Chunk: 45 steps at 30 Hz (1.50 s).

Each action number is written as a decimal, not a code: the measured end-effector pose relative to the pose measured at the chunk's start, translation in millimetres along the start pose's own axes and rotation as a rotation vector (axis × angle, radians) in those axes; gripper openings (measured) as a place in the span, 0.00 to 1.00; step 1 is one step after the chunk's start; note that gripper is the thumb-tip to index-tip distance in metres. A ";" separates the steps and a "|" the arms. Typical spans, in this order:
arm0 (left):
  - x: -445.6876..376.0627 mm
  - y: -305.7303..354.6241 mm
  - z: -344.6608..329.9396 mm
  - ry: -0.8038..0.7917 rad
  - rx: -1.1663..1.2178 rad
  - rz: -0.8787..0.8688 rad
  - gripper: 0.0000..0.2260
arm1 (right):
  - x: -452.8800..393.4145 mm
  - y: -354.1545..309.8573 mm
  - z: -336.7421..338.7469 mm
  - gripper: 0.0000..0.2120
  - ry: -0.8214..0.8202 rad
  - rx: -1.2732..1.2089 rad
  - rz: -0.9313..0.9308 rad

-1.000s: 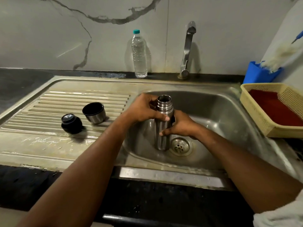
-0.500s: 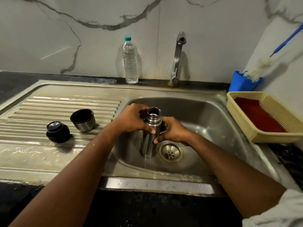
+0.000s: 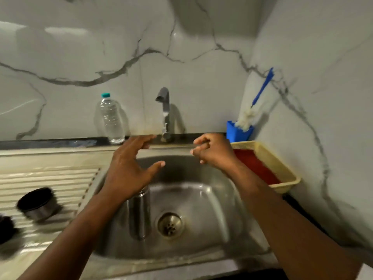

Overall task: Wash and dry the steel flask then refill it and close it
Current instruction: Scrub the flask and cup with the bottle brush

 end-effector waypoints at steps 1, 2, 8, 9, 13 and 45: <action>-11.2 11.6 -16.0 -0.014 0.003 -0.032 0.31 | -7.3 0.9 30.1 0.11 0.115 0.017 -0.011; -23.6 20.7 -35.8 -0.040 0.021 -0.042 0.30 | -14.0 5.2 59.4 0.11 0.232 0.038 -0.033; -100.6 27.6 -174.3 -0.191 0.120 0.120 0.34 | -49.8 43.7 163.9 0.14 0.497 0.105 -0.242; -110.5 22.0 -192.3 -0.196 0.121 0.153 0.35 | -55.5 44.6 170.4 0.18 0.505 0.134 -0.256; -145.2 -5.1 -260.3 -0.230 0.125 0.267 0.40 | -76.4 46.6 182.5 0.22 0.536 0.253 -0.264; -178.3 -44.9 -342.6 -0.345 0.153 0.283 0.28 | -116.1 34.9 176.6 0.05 0.402 0.400 0.075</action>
Point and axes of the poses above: each hand's wrist, its own x-axis away from the middle knuckle, its own z-axis out of the back of the hand, y = z × x, the point moved 8 cm from there along -x, towards the middle knuckle, and after that the axes turned 12 degrees about x, right-handed, at the moved point
